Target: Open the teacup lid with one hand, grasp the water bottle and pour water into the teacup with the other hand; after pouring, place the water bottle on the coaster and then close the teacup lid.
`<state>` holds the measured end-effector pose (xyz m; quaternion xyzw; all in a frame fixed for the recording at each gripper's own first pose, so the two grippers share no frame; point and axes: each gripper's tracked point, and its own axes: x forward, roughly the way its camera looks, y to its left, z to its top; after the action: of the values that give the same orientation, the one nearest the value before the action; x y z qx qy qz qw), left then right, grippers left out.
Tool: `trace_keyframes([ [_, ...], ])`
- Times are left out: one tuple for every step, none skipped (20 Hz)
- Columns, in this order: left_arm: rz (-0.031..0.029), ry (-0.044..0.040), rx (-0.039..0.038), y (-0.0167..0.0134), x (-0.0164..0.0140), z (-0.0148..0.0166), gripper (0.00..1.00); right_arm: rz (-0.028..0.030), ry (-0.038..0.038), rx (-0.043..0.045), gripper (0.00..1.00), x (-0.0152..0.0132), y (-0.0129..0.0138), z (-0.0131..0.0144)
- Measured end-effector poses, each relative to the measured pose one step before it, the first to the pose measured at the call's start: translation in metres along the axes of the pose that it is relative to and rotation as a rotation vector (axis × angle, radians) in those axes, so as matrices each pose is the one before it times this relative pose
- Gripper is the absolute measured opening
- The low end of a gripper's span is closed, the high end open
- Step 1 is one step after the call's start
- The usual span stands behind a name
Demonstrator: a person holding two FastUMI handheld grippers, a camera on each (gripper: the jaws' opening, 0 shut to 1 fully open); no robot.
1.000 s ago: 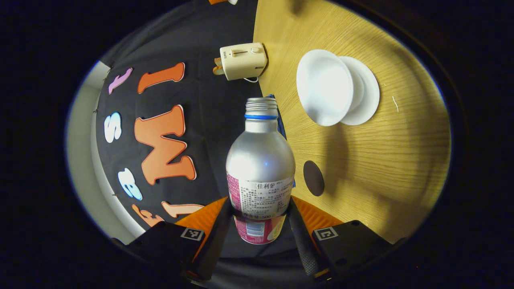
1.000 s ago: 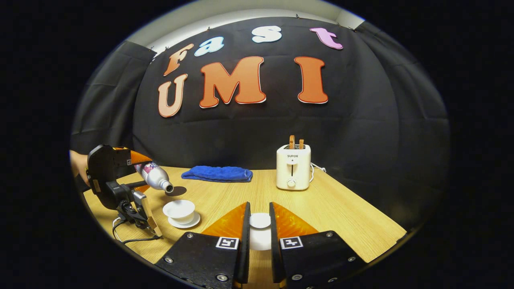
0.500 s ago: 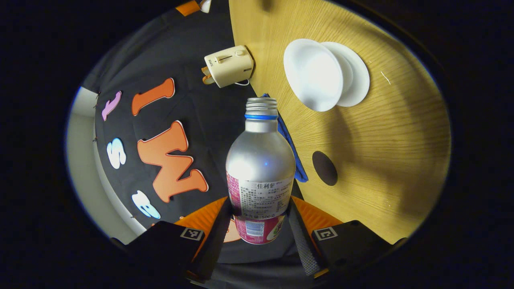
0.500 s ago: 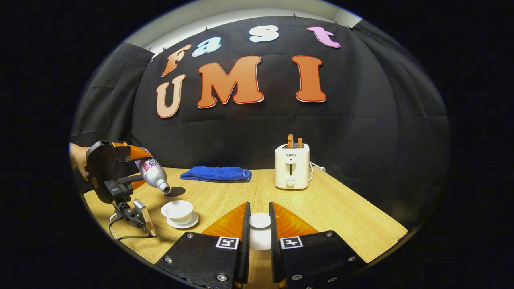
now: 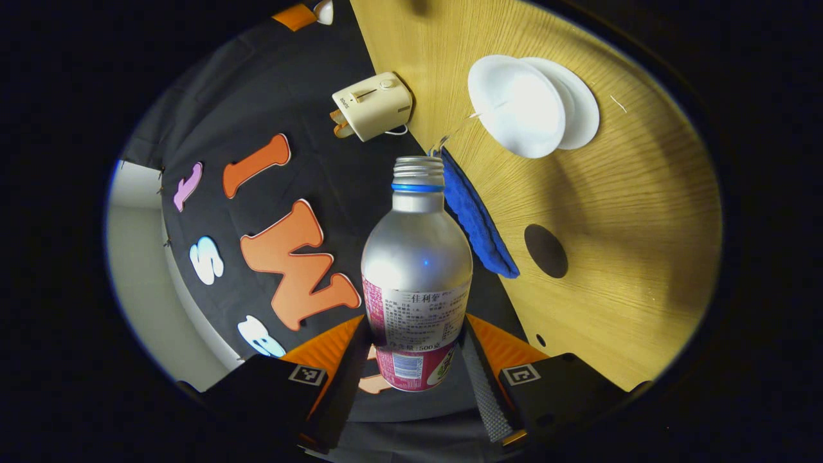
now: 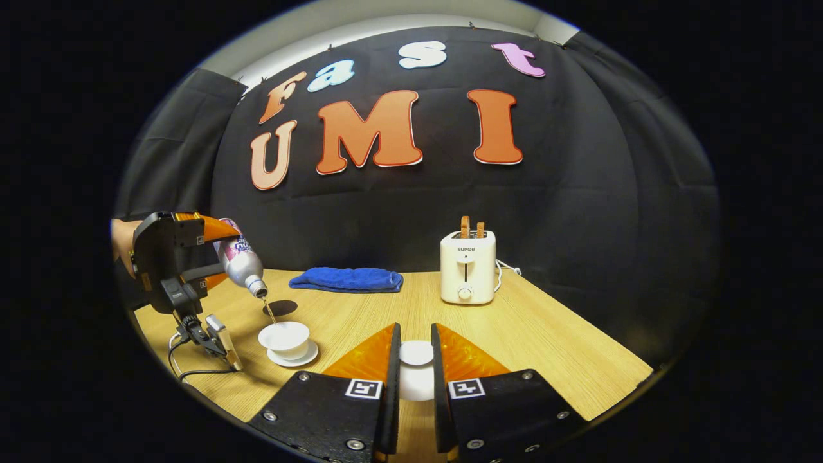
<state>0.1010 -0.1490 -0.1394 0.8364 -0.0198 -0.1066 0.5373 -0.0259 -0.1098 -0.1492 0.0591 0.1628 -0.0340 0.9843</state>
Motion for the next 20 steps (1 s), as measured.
trace_keyframes([
  [0.00204, 0.00481, 0.00211, 0.00090, -0.00214, -0.00099, 0.84, -0.00010, -0.00753, 0.00652, 0.23, -0.00010, 0.00078, 0.00168],
  [0.00639, 0.00084, 0.00657, 0.00120, -0.00255, 0.00077, 0.84, 0.00094, -0.00368, 0.00434, 0.23, -0.00043, -0.00002, 0.00167],
  [0.01276, 0.00181, 0.00875, 0.00395, -0.00023, -0.00112, 0.82, 0.00159, -0.00154, 0.00240, 0.23, 0.00033, -0.00010, -0.00045],
  [0.00930, 0.00295, 0.00483, 0.00060, -0.00073, 0.00046, 0.84, -0.00147, 0.00050, 0.00088, 0.23, 0.00079, -0.00083, -0.00036],
  [0.00781, 0.00385, 0.00375, 0.00363, -0.00223, -0.00459, 0.84, 0.00052, 0.00166, -0.00202, 0.23, -0.00013, -0.00022, -0.00068],
  [0.00895, 0.00396, 0.00511, 0.00434, 0.00030, -0.00237, 0.84, -0.00364, -0.00085, 0.00027, 0.23, 0.00069, -0.00129, 0.00116],
  [0.00520, 0.00319, 0.00407, 0.00519, 0.00218, -0.00265, 0.84, 0.00315, 0.00020, -0.00152, 0.23, 0.00039, 0.00123, -0.00006],
  [0.00651, 0.00097, 0.00733, 0.00312, 0.00078, -0.00145, 0.81, 0.00125, 0.00090, -0.00109, 0.23, 0.00062, 0.00135, 0.00066],
  [0.00087, -0.00008, 0.00222, 0.00237, 0.00277, 0.00009, 0.84, 0.00644, 0.00510, -0.00492, 0.23, 0.00035, 0.00196, -0.00073],
  [0.00532, -0.00579, 0.00519, -0.00007, 0.00026, 0.00196, 0.84, 0.00011, 0.00075, -0.00508, 0.23, 0.00087, 0.00054, 0.00001],
  [0.00636, -0.00427, 0.00803, 0.00091, -0.00016, 0.00246, 0.87, -0.00237, -0.00234, -0.00352, 0.23, 0.00018, -0.00109, 0.00193],
  [0.00473, -0.00559, 0.00593, -0.00063, -0.00028, 0.00198, 0.84, -0.00050, -0.00090, 0.00044, 0.23, -0.00009, 0.00033, 0.00049],
  [-0.00043, -0.00199, 0.00298, -0.00221, 0.00149, 0.00120, 0.82, -0.00814, -0.00223, 0.00723, 0.23, 0.00047, -0.00134, 0.00147],
  [-0.00109, -0.00439, 0.00449, -0.00280, -0.00023, 0.00231, 0.81, 0.00103, 0.00591, 0.00669, 0.23, 0.00083, -0.00056, -0.00087],
  [-0.00144, -0.00315, 0.00334, -0.00254, 0.00047, 0.00210, 0.84, -0.00248, 0.00215, 0.00737, 0.23, -0.00013, 0.00002, -0.00198],
  [-0.00547, -0.00832, 0.00019, -0.00473, 0.00076, 0.00382, 0.87, -0.00468, -0.00026, -0.00124, 0.23, 0.00020, -0.00091, 0.00010],
  [-0.00849, -0.00900, -0.00390, -0.00466, -0.00079, 0.00323, 0.87, -0.00717, -0.00116, -0.01259, 0.23, 0.00123, -0.00074, -0.00158],
  [-0.00467, -0.00504, -0.00174, -0.00303, -0.00066, 0.00351, 0.80, -0.00912, 0.00512, -0.00856, 0.23, 0.00109, -0.00219, -0.00187],
  [0.00113, -0.00664, 0.00074, 0.00012, 0.00048, 0.00292, 0.84, 0.00236, 0.00870, 0.00054, 0.23, 0.00010, 0.00011, -0.00198],
  [-0.00236, -0.00510, 0.00016, -0.00345, 0.00012, 0.00292, 0.81, 0.00456, 0.00588, 0.00344, 0.23, -0.00083, 0.00108, -0.00105],
])
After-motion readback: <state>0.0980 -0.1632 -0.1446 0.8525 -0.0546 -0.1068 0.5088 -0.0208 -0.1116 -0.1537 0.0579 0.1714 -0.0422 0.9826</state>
